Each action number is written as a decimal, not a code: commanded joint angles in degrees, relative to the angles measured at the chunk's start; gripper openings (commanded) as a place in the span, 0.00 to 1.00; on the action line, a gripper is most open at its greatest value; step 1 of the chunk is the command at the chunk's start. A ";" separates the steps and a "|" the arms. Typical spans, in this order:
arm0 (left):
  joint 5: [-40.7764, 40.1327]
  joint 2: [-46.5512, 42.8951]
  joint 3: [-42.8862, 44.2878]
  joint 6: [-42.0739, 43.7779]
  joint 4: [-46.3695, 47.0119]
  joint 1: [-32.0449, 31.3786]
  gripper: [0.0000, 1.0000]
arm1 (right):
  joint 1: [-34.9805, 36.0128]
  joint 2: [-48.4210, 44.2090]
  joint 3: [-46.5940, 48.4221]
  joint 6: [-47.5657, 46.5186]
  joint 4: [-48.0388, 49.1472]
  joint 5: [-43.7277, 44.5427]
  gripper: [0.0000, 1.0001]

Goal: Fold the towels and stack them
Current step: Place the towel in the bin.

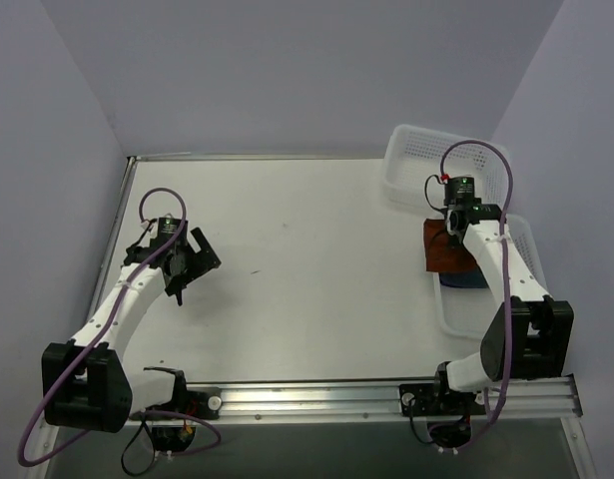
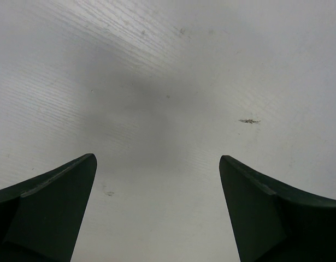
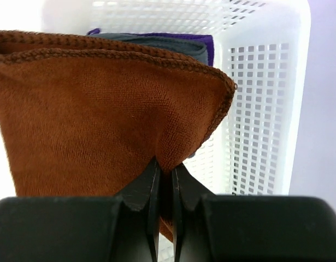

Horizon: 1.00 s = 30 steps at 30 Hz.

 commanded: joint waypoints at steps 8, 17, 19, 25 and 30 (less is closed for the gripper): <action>2.78 0.00 3.04 1.63 4.62 0.39 0.94 | -4.88 5.67 -1.42 -3.65 5.79 -5.61 0.00; 5.06 2.38 2.69 1.63 6.56 0.39 0.94 | -8.13 8.14 -2.39 -3.92 8.25 -5.79 0.00; 5.33 2.81 2.60 1.63 6.91 0.39 0.94 | -8.92 8.40 -2.30 -4.36 9.13 -6.23 0.00; 6.12 2.99 2.43 1.63 7.70 0.39 0.94 | -10.51 10.07 -2.13 -4.88 10.01 -5.00 0.00; 6.91 3.08 1.99 1.63 8.40 0.39 0.94 | -10.60 10.42 -1.60 -5.85 11.68 -5.18 0.00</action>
